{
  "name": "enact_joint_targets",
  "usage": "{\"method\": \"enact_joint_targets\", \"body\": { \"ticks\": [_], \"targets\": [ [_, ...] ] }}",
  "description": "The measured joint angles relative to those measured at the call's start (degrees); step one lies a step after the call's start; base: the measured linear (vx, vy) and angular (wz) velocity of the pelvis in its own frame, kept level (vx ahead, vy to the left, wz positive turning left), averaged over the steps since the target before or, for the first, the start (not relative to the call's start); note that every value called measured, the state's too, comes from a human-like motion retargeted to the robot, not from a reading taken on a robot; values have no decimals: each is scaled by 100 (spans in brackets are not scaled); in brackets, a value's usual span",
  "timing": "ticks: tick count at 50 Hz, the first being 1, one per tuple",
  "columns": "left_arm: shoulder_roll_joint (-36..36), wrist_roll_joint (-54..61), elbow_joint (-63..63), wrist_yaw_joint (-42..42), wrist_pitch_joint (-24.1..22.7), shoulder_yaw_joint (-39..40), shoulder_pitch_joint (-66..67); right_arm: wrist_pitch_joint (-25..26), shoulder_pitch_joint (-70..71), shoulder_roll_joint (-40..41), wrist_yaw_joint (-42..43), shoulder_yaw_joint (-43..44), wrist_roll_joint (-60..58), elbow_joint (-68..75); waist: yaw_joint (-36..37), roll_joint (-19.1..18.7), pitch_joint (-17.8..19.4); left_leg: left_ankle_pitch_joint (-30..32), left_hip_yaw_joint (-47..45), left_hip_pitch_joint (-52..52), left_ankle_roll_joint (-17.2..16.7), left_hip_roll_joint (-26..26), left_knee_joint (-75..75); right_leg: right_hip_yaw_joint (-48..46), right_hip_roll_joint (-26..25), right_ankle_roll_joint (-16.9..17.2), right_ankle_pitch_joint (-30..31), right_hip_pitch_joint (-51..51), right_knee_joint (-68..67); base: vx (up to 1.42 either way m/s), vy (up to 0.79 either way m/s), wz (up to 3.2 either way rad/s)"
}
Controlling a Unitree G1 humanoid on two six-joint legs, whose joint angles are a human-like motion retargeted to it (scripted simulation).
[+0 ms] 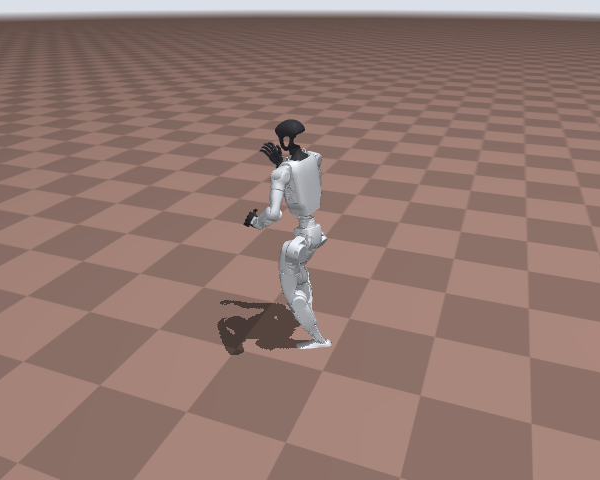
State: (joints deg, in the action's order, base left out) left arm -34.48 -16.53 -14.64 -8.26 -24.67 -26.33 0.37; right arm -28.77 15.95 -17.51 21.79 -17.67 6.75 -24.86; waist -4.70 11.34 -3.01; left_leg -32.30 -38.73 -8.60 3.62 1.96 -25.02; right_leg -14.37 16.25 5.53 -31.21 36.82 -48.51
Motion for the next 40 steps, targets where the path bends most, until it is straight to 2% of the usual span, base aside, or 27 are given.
{"method": "enact_joint_targets", "body": {
  "ticks": [8,12,17,30,40],
  "targets": [
    [-177,136,643,392,-168,-112,-406,185,-68,201,-608,-329,-136,423,-313,443,-234,733,-607,853,82,1028,1837,648,21,488,212,318,-24,-3,9,-105],
    [-235,211,982,476,-241,-107,-601,288,-170,249,-922,-522,-253,628,-384,506,-322,1114,-876,1197,106,1448,2710,853,-101,727,350,421,56,-4,7,-113],
    [-284,300,1427,539,-301,-51,-799,416,-357,245,-1299,-717,-411,879,-442,512,-352,1110,-1220,1250,115,1577,2789,1007,-267,947,538,482,208,-5,4,-98],
    [-302,400,2269,841,-215,338,-850,745,-707,155,-2041,-794,-774,1249,-359,382,-416,1018,-1760,1023,128,1646,2785,941,-798,948,1153,737,586,-8,0,-64],
    [-203,342,2516,1039,-88,614,-828,852,-434,186,-2192,-710,-1064,1448,-288,361,-472,1021,-1869,837,178,1648,2781,920,-1057,948,1597,930,724,-7,2,-32]
  ]
}}
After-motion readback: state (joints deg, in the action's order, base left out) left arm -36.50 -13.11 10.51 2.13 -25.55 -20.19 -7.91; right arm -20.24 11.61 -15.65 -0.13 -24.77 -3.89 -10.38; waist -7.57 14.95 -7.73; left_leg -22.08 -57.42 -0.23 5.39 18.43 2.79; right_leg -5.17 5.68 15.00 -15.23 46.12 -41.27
